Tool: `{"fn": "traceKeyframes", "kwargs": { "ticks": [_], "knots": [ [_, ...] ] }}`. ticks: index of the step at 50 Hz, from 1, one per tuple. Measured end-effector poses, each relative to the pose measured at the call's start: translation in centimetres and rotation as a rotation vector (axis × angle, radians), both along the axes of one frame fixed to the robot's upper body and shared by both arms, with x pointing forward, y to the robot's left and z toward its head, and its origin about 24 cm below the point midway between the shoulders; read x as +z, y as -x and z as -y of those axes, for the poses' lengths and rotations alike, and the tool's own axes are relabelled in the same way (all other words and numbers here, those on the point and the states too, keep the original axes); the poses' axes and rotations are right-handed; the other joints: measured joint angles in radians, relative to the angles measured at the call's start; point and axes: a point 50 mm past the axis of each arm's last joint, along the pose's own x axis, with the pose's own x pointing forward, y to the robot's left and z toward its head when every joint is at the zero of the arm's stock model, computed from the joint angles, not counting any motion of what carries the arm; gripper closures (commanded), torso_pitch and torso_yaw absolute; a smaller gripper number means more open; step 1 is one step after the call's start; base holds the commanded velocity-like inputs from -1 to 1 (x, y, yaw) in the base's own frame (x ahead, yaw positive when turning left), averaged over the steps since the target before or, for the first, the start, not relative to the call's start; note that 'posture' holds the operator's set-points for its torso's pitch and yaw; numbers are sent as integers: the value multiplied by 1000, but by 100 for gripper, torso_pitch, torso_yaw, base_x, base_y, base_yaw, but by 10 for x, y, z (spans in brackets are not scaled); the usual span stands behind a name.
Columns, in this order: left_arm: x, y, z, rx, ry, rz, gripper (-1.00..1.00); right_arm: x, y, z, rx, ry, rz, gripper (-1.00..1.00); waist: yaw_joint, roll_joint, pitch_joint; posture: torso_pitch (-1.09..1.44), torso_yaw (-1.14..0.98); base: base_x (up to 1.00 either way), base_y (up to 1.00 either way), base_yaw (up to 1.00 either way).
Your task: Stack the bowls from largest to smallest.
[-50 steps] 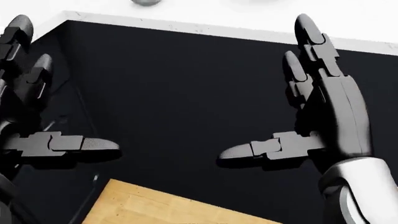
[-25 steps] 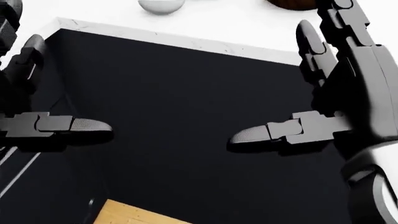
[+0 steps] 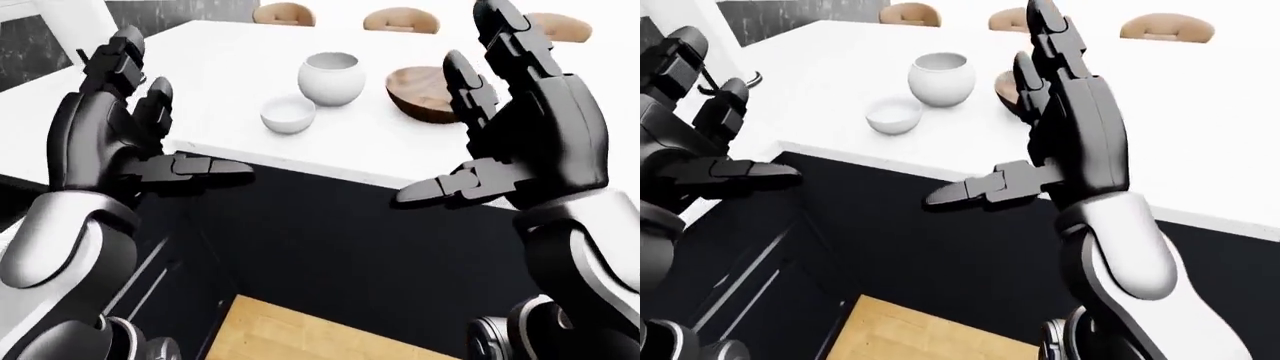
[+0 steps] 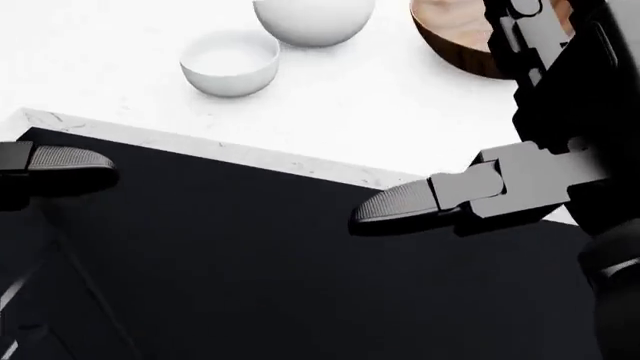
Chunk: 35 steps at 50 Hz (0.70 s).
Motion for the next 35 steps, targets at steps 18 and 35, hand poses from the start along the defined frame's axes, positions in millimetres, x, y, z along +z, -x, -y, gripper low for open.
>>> {"fn": "traceKeyframes", "kwargs": {
  "ticks": [18,35],
  "knots": [
    [-3,-1,-2,6,-7,-43,-100,0,-2,-3,12,4,-34,-100,-7,121,19,0,0,24,7,0],
    [2,2,7,-46,-20,-2,-100,8,3,6,-21,-15,19,-100,-18,48,-5,0,0,0,19,0]
  ]
}}
